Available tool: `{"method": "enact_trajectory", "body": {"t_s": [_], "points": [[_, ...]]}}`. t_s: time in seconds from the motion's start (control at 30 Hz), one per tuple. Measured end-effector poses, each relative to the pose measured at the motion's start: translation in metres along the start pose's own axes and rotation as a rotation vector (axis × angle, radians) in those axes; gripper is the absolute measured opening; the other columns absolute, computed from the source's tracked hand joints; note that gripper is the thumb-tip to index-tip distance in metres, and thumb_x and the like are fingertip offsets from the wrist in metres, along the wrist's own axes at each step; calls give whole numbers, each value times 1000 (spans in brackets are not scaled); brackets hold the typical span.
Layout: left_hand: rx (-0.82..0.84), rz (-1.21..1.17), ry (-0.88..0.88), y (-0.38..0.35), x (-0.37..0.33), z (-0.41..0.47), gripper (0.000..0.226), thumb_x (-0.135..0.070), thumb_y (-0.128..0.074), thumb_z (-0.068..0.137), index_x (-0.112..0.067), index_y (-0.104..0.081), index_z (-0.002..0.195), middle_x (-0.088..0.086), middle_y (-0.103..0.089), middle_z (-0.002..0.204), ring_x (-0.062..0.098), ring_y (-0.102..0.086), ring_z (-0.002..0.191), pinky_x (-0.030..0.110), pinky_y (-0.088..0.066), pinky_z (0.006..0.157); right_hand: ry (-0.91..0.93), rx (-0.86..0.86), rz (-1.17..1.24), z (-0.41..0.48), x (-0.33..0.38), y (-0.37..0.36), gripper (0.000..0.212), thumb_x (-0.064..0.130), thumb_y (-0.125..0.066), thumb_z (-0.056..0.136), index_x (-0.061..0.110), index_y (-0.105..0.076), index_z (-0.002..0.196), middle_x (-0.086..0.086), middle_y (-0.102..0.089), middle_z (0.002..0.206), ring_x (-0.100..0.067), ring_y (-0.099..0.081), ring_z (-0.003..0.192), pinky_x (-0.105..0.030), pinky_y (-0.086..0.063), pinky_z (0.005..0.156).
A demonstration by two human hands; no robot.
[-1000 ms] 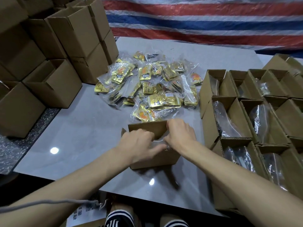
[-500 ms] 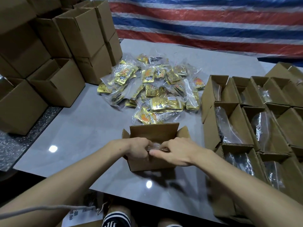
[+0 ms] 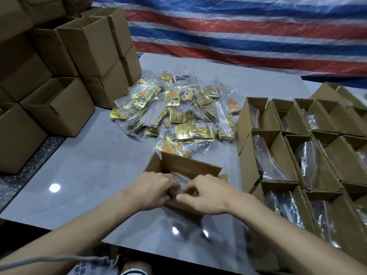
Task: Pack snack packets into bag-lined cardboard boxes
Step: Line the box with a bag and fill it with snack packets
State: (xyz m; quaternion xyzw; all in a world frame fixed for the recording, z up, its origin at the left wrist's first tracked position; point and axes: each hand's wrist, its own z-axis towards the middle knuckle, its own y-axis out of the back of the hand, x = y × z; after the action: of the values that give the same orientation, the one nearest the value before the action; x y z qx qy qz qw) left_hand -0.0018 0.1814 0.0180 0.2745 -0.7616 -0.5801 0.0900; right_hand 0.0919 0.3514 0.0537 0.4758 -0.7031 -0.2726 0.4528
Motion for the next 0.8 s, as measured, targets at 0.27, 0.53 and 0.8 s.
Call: {"method": "enact_trajectory", "body": {"t_s": [0.27, 0.53, 0.8], "points": [[-110, -4, -317, -5, 10, -11, 51, -26, -50, 100, -52, -45, 143, -12, -55, 131, 18, -55, 115, 30, -35, 99, -110, -335, 31, 14, -28, 12, 66, 25, -65, 86, 27, -36, 146, -1, -49, 137, -23, -48, 126, -37, -40, 100], [-436, 122, -338, -8, 0, -6, 36, -31, -90, 63, -36, -78, 96, -6, -71, 105, 21, -69, 105, 36, -37, 101, -248, -142, -43, 6, -34, -6, 19, 14, -53, 81, 16, -52, 100, -10, -63, 99, -36, -61, 96, -34, -40, 68], [-590, -630, 422, -11, -42, -4, 62, -42, -68, 89, -23, -40, 141, -3, -49, 137, 22, -59, 112, 45, -55, 84, -377, -144, 170, -14, -43, -4, 15, 10, -51, 77, 13, -49, 92, -4, -50, 86, -30, -55, 86, -31, -43, 65]]}}
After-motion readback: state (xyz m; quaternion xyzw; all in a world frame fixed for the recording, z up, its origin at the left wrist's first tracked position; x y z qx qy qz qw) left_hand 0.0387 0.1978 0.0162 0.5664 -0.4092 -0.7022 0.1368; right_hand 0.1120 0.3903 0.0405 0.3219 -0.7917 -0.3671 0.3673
